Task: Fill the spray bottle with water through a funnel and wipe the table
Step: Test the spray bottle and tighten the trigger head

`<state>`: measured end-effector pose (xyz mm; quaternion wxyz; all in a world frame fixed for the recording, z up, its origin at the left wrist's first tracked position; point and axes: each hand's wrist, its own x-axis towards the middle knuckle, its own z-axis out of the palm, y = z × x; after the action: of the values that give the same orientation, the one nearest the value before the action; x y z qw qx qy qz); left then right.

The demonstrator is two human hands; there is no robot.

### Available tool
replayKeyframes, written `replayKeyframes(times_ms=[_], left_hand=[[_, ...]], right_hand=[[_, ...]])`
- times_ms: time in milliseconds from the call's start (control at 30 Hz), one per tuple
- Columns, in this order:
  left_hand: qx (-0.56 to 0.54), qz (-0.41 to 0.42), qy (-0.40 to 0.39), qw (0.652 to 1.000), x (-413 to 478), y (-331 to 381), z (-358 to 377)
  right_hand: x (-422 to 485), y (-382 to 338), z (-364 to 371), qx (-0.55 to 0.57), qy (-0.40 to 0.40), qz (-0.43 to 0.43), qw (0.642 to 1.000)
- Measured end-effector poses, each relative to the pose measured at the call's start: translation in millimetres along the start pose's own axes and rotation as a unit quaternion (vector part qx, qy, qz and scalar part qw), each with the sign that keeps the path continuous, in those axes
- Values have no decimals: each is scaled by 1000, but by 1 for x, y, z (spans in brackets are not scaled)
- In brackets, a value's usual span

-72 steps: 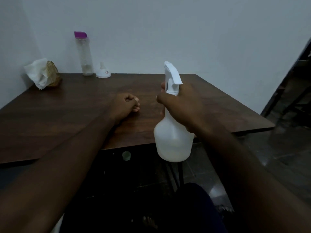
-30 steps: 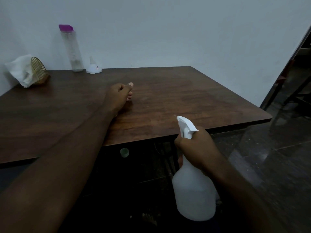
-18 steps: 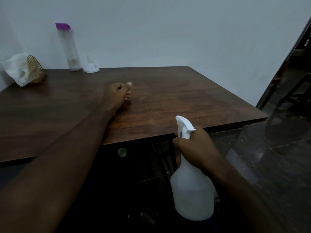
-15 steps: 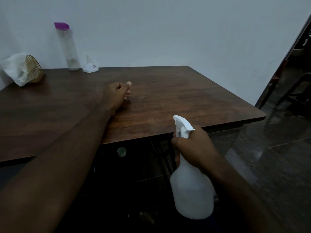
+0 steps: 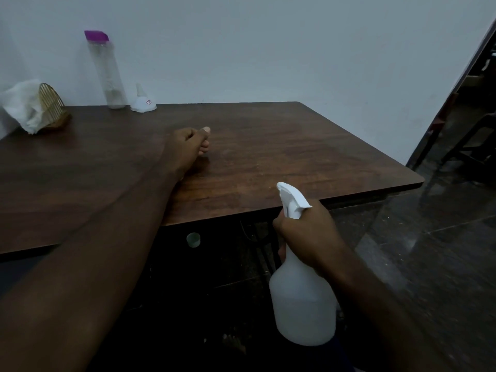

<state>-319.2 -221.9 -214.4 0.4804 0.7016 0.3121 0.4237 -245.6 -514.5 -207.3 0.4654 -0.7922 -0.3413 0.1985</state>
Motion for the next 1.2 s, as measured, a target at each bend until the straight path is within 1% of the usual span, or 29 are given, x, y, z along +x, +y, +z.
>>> replayKeyframes(times_ms=[133, 300, 500, 667, 767, 867, 933, 1067, 1133, 1200], left_hand=[[-3, -3, -3, 1000, 1, -2, -1], [-1, -2, -4, 1000, 2, -2, -1], [-2, -7, -10, 1000, 3, -3, -1], [-4, -3, -2, 1000, 2, -2, 0], [-3, -4, -6, 1000, 2, -1, 0], [-10, -5, -8, 1000, 3, -3, 0], [-12, -6, -6, 1000, 3, -4, 0], [-14, -6, -2, 1000, 3, -5, 0], [-16, -7, -6, 1000, 4, -5, 0], [-16, -6, -8, 1000, 3, -4, 0]], right_hand=[[-1, 0, 1, 13, -13, 2, 1000], [1, 2, 4, 12, -11, 7, 1000], [0, -5, -2, 66, -64, 44, 995], [-1, -3, 3, 47, -33, 36, 998], [-3, -3, 1, 64, -44, 52, 996], [-2, -2, 0, 48, -50, 38, 997], [-3, 0, 2, 29, -29, 24, 999], [-4, 0, 4, 22, 9, 27, 999], [-4, 0, 1, 30, -1, 18, 999], [-5, 0, 0, 12, -16, 2, 1000]])
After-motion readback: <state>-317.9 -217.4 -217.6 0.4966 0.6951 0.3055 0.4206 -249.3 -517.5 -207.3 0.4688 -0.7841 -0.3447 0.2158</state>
